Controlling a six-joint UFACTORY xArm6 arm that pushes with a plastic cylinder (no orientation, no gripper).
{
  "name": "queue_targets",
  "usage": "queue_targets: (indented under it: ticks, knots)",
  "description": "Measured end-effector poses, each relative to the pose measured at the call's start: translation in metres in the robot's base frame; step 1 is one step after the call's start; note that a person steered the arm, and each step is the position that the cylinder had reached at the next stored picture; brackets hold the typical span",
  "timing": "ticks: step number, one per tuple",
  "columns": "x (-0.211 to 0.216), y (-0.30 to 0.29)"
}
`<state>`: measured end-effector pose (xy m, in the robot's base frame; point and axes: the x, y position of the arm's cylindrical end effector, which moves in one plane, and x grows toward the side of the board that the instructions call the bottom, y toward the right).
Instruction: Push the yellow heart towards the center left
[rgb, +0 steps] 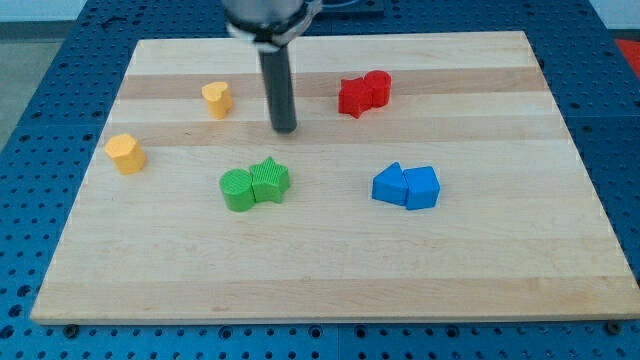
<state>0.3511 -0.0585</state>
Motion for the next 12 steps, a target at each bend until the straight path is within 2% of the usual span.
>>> queue_targets:
  ticks: [1, 2, 3, 4, 7, 8, 10, 12]
  knots:
    - [-0.053, -0.026]
    - [-0.037, -0.050]
    - [-0.002, -0.070]
    - [-0.009, -0.103]
    - [-0.083, -0.101]
    - [-0.083, -0.120]
    - [-0.056, -0.131]
    - [-0.040, -0.181]
